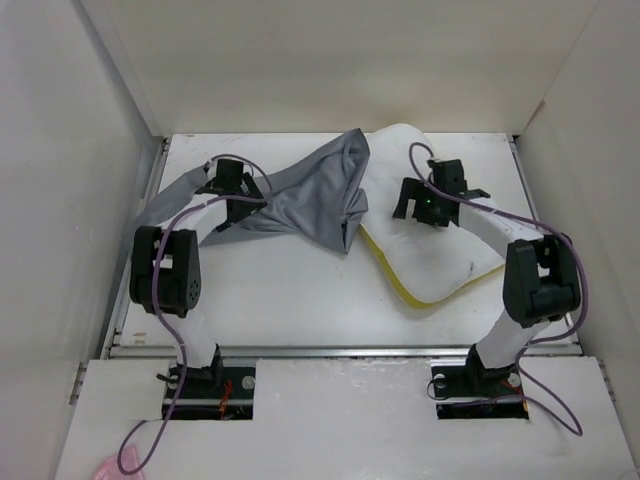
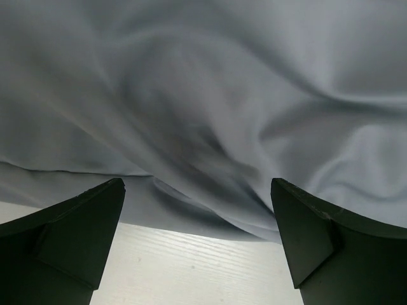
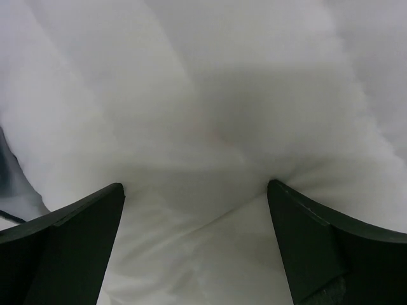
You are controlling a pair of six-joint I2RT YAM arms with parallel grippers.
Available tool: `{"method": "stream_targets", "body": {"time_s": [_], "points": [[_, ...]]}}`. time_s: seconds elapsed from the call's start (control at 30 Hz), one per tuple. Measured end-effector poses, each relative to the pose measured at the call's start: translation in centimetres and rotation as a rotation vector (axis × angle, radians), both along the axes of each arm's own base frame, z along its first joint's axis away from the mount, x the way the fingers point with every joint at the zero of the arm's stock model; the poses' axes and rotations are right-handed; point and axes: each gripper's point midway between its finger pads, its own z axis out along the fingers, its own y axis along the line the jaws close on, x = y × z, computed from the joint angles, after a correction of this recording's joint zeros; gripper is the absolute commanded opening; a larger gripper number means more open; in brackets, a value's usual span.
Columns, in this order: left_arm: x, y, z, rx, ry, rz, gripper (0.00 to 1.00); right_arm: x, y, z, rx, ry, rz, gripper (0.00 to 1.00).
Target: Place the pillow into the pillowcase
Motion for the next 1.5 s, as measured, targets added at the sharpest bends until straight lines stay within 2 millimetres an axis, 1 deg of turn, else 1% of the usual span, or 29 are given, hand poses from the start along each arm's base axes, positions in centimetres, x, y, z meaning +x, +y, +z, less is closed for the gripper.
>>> {"method": "stream_targets", "body": {"time_s": [0.07,0.1,0.17,0.23,0.3,0.33,0.4,0.5,0.57,0.6,0.67,0.7,0.73,0.77,0.8,0.87,0.9,0.93,1.0,1.03,1.07,1.1,1.13,1.2,1.23,1.3,1.33,1.4,1.5], "points": [[-0.5,0.3,-2.3,0.016,0.068,0.021,1.0,0.0,-1.4,0.2,0.07,-0.004,-0.057,1.0],[-0.8,0.7,-3.3,0.034,0.104,0.04,1.0,-0.2,-2.6,0.3,0.102,-0.004,-0.094,1.0],[-1.0,1.6,-4.8,0.077,0.166,0.082,1.0,-1.0,-5.6,0.3,0.147,0.0,-0.185,1.0],[-0.9,2.7,-5.6,0.131,0.2,0.127,1.0,-2.2,-8.7,0.3,0.163,0.002,-0.281,1.0],[-0.5,3.6,-5.5,0.156,0.206,0.161,1.0,-3.5,-11.3,0.4,0.167,-0.002,-0.364,1.0],[-0.4,4.4,-5.4,0.164,0.207,0.184,1.0,-4.1,-12.1,0.5,0.168,-0.004,-0.394,1.0],[-0.5,6.2,-5.3,0.176,0.214,0.232,1.0,-5.4,-13.4,0.8,0.156,-0.001,-0.452,1.0],[-1.2,9.8,-5.1,0.213,0.234,0.32,1.0,-7.0,-14.7,1.8,0.117,-0.007,-0.524,1.0],[-1.4,11.7,-4.5,0.241,0.243,0.359,1.0,-7.9,-15.4,3.3,0.084,-0.03,-0.552,1.0],[-1.3,12.3,-4.0,0.255,0.241,0.367,1.0,-8.2,-15.5,4.2,0.067,-0.048,-0.548,1.0],[-0.5,12.5,-2.6,0.266,0.208,0.359,1.0,-8.1,-15.6,6.7,0.033,-0.115,-0.522,1.0],[-0.1,11.9,-1.5,0.263,0.181,0.34,1.0,-7.8,-15.3,8.0,0.02,-0.154,-0.496,1.0],[0.3,10.9,-0.4,0.255,0.149,0.309,1.0,-7.4,-14.5,9.4,0.003,-0.197,-0.455,1.0],[0.7,9.4,1.1,0.237,0.105,0.265,1.0,-6.9,-13.0,10.8,-0.004,-0.238,-0.394,1.0],[1.0,7.4,2.6,0.214,0.053,0.207,1.0,-6.2,-11.1,12.2,-0.004,-0.281,-0.321,1.0],[1.1,2.3,6.0,0.169,-0.064,0.07,1.0,-5.0,-7.1,14.1,-0.001,-0.338,-0.181,1.0],[0.6,-0.7,7.5,0.141,-0.112,-0.012,1.0,-4.3,-5.0,14.7,0.003,-0.353,-0.112,1.0],[0.0,-3.4,8.6,0.117,-0.149,-0.086,1.0,-3.6,-3.3,15.0,0.003,-0.363,-0.06,1.0],[-1.7,-9.4,10.1,0.066,-0.208,-0.244,1.0,-1.8,-0.6,15.0,-0.001,-0.365,0.02,0.99],[-2.8,-12.0,10.1,0.046,-0.213,-0.318,1.0,-0.7,0.8,14.5,-0.006,-0.352,0.055,0.99],[-3.9,-14.2,9.8,0.032,-0.207,-0.377,1.0,0.6,2.2,14.2,-0.007,-0.345,0.091,0.99],[-4.9,-16.1,9.0,0.022,-0.189,-0.429,1.0,1.9,3.5,13.7,-0.012,-0.334,0.121,0.97],[-5.9,-17.5,7.9,0.019,-0.161,-0.472,0.98,3.4,4.6,13.1,-0.019,-0.321,0.146,0.96],[-7.4,-19.2,5.2,0.031,-0.09,-0.517,0.94,7.0,7.1,12.2,-0.029,-0.319,0.192,0.92],[-8.0,-19.8,3.8,0.042,-0.052,-0.525,0.9,8.6,8.3,11.6,-0.034,-0.312,0.215,0.92],[-8.9,-20.1,0.8,0.066,0.029,-0.526,0.8,12.0,10.4,10.5,-0.038,-0.326,0.246,0.92],[-9.3,-20.0,-0.4,0.079,0.066,-0.522,0.78,13.2,11.0,9.6,-0.046,-0.321,0.26,0.92],[-9.9,-19.6,-2.1,0.094,0.118,-0.509,0.75,14.8,11.9,7.6,-0.062,-0.295,0.28,0.92],[-10.3,-19.0,-3.5,0.112,0.16,-0.485,0.61,16.6,12.6,4.8,-0.086,-0.253,0.305,0.92]]}}
